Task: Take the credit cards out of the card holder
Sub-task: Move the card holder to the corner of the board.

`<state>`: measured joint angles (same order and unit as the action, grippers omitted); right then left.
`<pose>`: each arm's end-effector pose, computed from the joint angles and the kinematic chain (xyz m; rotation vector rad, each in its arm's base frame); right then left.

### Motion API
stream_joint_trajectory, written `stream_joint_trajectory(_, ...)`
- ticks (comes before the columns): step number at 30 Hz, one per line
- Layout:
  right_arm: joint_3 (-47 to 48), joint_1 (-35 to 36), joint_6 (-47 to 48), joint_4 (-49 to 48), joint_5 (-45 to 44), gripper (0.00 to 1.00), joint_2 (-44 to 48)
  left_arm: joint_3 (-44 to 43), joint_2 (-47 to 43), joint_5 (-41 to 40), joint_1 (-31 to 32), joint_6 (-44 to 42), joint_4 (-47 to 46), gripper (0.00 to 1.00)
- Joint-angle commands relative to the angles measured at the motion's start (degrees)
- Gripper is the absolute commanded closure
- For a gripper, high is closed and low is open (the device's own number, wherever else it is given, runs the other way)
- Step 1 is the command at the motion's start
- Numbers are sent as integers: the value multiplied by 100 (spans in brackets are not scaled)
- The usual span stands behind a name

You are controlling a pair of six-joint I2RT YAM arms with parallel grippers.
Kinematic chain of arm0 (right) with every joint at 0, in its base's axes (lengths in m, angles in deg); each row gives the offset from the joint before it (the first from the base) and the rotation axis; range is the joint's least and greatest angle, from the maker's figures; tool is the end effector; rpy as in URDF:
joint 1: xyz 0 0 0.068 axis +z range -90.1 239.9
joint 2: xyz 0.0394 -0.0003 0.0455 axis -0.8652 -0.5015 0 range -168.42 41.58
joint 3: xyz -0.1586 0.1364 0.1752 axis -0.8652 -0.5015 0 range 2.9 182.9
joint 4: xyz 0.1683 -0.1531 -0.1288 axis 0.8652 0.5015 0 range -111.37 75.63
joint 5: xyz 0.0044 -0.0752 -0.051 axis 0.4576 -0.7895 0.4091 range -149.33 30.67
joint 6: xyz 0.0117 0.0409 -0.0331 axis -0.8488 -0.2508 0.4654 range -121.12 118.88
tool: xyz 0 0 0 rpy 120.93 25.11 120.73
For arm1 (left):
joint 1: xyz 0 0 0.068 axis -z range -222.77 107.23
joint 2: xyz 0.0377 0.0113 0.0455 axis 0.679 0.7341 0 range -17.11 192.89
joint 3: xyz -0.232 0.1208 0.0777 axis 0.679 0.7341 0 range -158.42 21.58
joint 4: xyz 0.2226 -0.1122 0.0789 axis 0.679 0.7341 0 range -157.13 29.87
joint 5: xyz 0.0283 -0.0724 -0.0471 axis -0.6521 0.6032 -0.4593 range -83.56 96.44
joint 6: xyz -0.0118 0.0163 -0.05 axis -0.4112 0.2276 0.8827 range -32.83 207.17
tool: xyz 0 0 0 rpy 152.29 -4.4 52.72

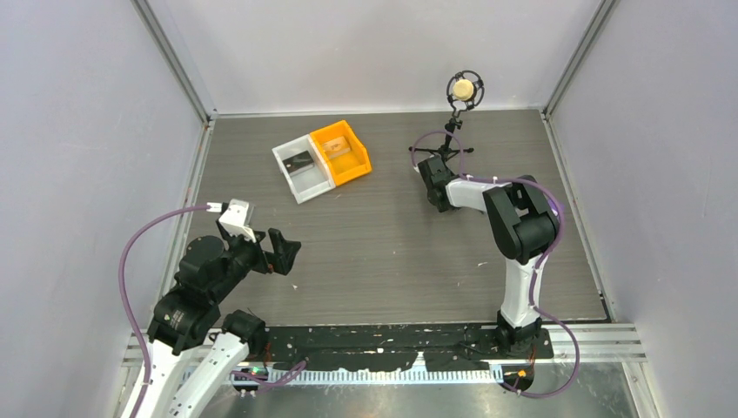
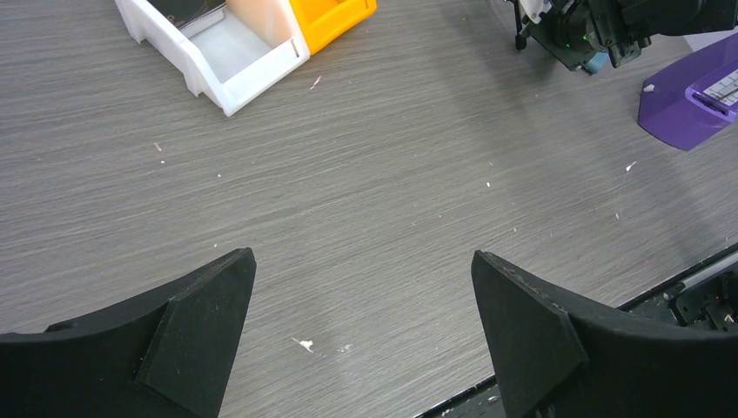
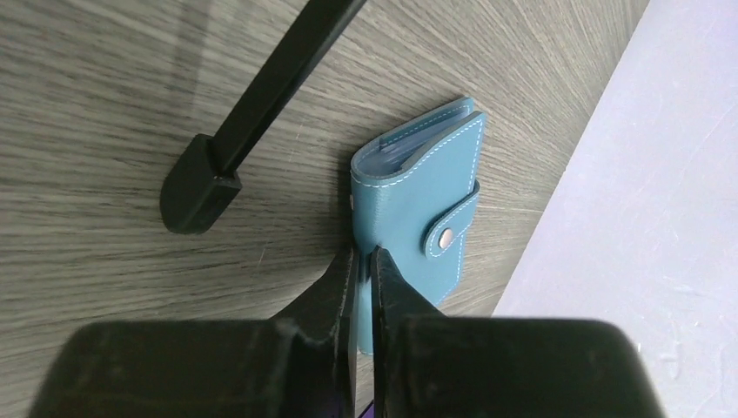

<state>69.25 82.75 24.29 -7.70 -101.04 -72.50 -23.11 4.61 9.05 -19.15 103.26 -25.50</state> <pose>0.3641 0.1278 0.1253 -0.8006 2.3813 -0.9665 0.0732 -0.0339 0.3270 0.1581 1.9227 -0.5117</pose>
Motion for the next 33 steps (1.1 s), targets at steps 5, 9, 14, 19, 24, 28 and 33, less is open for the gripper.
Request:
stream_joint_trajectory(5,133,100,-245,582,346,95,273,-6,-79,-105,20,-63,-60,1)
stream_joint_trajectory(9,156,400,-552,1096,475,95,539,-5,-80,-140,20,-71,-61,1)
stream_joint_trajectory(14,123,725,-1438,1802,1194,95,1064,-7,-124,-108,20,-97,-65,1)
stream_joint_trajectory(19,-132,1468,-1913,2126,2069,95,1912,20,-198,-196,21,-107,-80,1)
stream_joint_trajectory(24,-632,2747,-2473,2176,2486,95,2475,-49,-18,-217,20,-55,23,1)
stream_joint_trajectory(28,-985,3693,-2998,2030,2502,95,2642,-101,95,-527,20,-63,135,1)
stream_joint_trajectory(33,-1213,4708,-3526,1750,2465,95,2631,-76,87,-731,20,-63,142,1)
